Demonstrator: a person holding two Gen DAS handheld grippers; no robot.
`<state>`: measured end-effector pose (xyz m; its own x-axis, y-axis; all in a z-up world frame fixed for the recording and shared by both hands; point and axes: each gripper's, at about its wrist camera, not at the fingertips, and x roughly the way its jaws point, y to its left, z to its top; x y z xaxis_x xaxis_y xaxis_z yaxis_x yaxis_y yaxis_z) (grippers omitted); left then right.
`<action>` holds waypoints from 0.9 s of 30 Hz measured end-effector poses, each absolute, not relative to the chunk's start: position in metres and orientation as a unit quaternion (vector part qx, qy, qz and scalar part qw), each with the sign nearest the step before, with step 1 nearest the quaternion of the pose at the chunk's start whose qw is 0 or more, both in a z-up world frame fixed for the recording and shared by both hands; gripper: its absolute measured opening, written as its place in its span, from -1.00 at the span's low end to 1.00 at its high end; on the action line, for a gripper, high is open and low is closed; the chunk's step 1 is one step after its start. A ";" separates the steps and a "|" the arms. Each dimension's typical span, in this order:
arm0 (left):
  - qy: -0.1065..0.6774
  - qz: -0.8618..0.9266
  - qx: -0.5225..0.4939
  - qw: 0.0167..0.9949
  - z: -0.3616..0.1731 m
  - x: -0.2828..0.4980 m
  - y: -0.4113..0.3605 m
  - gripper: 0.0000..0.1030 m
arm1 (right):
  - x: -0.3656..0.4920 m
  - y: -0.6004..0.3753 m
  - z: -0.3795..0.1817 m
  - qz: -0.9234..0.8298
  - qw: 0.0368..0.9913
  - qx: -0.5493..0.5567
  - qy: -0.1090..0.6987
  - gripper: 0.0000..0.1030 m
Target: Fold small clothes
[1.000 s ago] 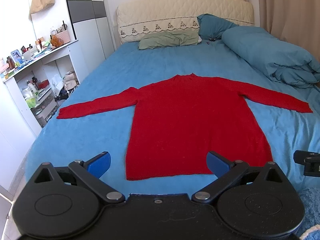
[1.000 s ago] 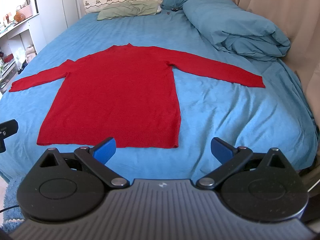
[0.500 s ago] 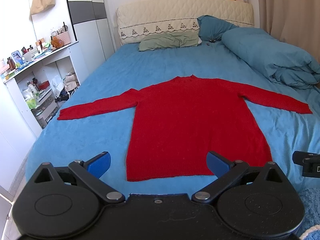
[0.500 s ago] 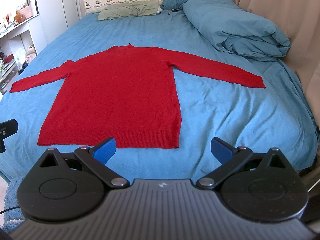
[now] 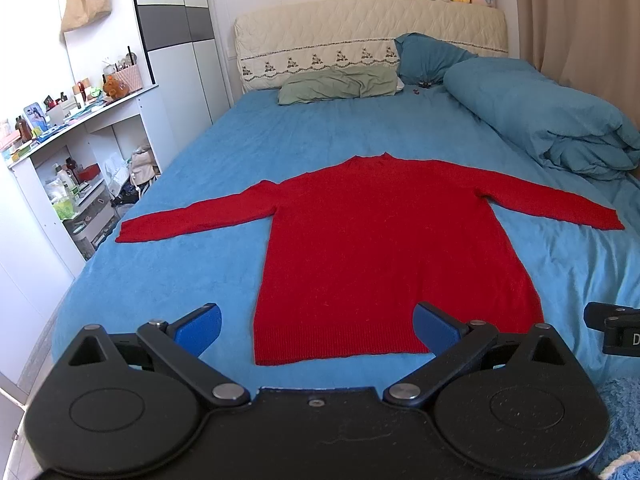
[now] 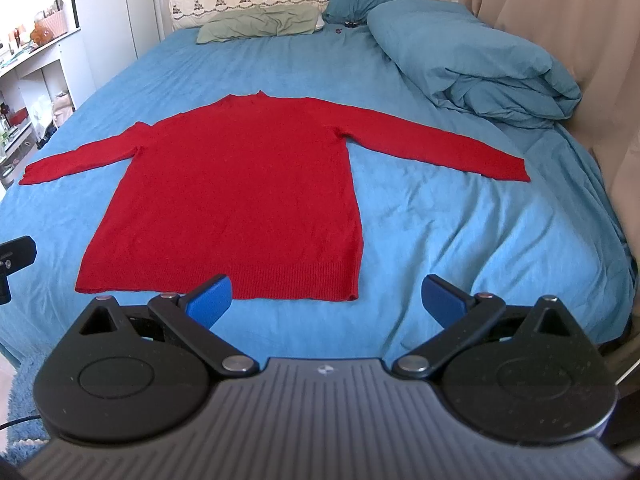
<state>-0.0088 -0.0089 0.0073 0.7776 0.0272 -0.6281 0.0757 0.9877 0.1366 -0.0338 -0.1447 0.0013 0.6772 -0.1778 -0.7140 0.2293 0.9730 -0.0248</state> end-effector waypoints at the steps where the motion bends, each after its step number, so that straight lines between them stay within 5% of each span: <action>1: 0.333 -0.013 0.077 0.940 0.007 -0.009 -0.009 1.00 | -0.034 -0.145 0.001 -0.111 0.915 0.033 0.386 1.00; 27: 0.331 -0.013 0.076 0.941 0.011 -0.010 -0.009 1.00 | -0.036 -0.142 0.004 -0.109 0.916 0.035 0.384 1.00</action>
<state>-0.0103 -0.0085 0.0110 0.7807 0.0260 -0.6243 0.0740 0.9883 0.1337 -0.0360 -0.1421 0.0035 0.6806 -0.1739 -0.7118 0.2271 0.9736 -0.0207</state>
